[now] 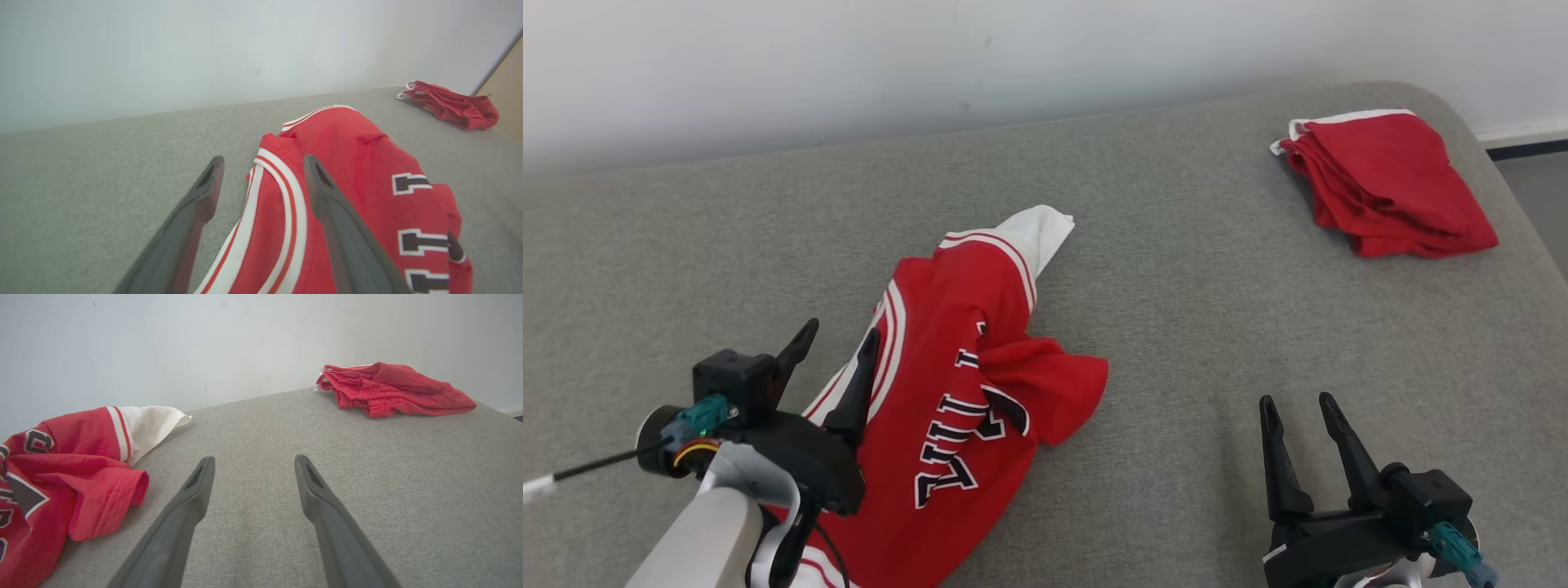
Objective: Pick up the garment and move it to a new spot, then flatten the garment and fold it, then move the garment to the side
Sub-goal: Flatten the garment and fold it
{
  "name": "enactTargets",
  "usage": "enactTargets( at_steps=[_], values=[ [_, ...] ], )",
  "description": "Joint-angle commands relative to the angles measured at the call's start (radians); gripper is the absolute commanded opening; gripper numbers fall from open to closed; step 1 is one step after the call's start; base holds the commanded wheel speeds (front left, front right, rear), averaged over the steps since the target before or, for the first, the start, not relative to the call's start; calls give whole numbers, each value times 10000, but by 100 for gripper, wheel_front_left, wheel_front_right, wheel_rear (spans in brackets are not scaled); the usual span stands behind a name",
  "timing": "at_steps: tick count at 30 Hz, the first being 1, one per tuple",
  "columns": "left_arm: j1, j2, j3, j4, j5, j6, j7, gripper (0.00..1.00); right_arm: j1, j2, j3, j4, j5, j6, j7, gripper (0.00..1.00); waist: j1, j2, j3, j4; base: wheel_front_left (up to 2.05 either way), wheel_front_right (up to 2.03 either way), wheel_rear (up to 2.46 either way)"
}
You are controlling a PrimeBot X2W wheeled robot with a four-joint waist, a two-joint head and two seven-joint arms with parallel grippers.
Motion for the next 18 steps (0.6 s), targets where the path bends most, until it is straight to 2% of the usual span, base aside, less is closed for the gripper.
enactTargets(
  at_steps=[1,10,16,17,18],
  values=[
    [-316,-88,-98,429,-23,-162,115,100,-7,13,16,-22,26,-26,-12,100,-1,-1,148,-287,0,0,0],
    [-1329,-545,-556,2257,-291,-703,803,100,-50,15,-41,17,59,-26,-12,100,-1,-1,193,-601,0,0,0],
    [-1505,-679,-762,2912,-438,-802,1135,100,-43,13,-78,24,41,-26,-12,100,-1,-1,197,-611,0,0,0],
    [-1538,-708,-787,3042,-478,-828,1175,77,-56,13,-70,15,44,-26,-12,100,-1,-1,195,-607,0,0,0],
    [-1576,-721,-811,3133,-491,-858,1179,49,-63,15,-63,1,44,-26,-12,100,-1,-1,191,-602,0,0,0]
  ],
)
